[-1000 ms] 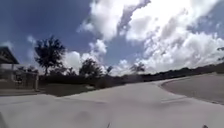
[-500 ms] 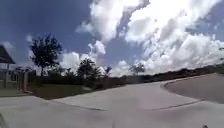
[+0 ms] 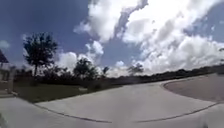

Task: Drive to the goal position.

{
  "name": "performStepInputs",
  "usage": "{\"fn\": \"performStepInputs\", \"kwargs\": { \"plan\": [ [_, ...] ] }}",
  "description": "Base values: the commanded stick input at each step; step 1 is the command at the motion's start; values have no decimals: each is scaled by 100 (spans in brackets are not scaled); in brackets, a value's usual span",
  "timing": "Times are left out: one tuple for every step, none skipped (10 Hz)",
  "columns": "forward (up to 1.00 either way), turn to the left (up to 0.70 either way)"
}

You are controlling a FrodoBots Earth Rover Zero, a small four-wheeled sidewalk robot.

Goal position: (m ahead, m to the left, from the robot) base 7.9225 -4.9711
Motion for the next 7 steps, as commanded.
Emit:
{"fn": "performStepInputs", "kwargs": {
  "plan": [
    [100,0],
    [100,0],
    [100,0],
    [100,-39],
    [100,-40],
    [100,-10],
    [100,0]
  ]
}}
